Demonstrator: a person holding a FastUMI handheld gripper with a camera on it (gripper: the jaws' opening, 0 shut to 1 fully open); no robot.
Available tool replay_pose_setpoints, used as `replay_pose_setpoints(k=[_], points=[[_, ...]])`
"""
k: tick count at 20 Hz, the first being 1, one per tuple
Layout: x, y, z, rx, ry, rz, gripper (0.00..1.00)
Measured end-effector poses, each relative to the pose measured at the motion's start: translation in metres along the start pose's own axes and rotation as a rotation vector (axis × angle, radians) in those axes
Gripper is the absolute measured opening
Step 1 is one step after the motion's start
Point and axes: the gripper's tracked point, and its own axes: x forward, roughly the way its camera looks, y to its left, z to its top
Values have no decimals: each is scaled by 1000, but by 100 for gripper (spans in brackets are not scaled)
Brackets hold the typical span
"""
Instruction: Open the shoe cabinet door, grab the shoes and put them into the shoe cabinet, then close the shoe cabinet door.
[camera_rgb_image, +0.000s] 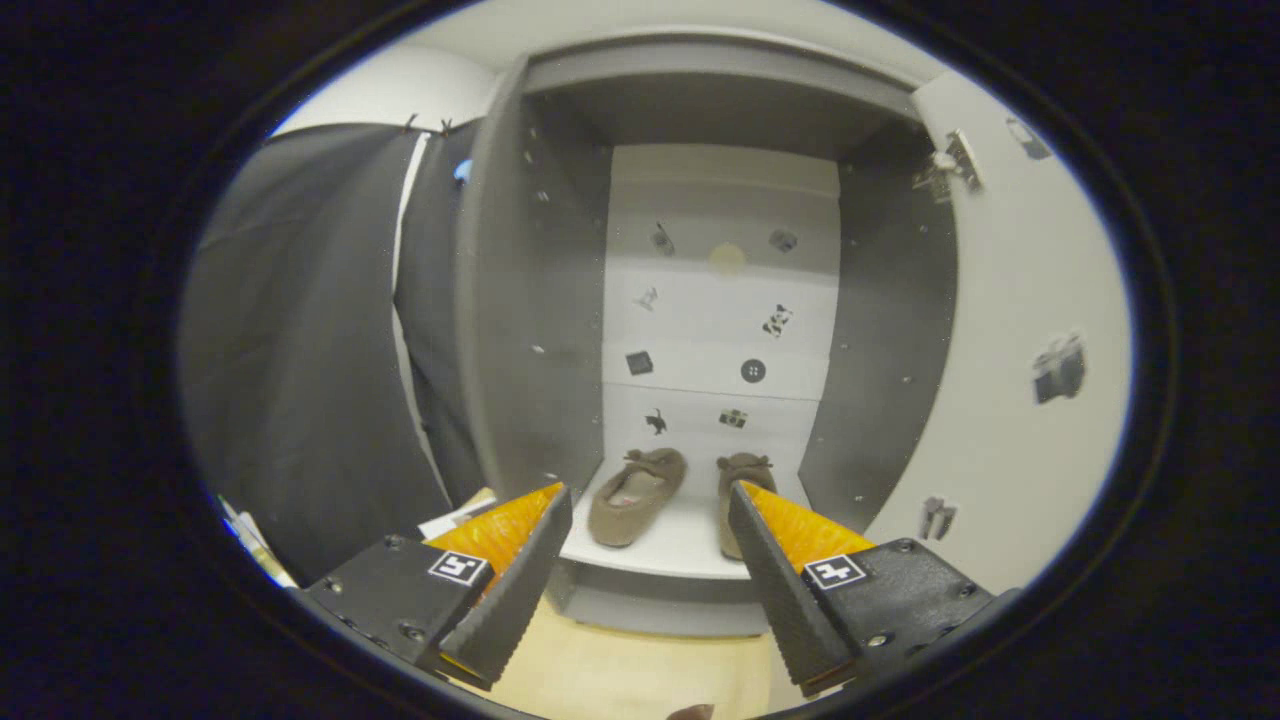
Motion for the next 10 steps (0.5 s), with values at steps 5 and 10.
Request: replay_pose_setpoints(k=[5, 10], points=[[-115, 15, 28, -66, -54, 21, 100], [-218, 15, 20, -159, -116, 72, 100]])
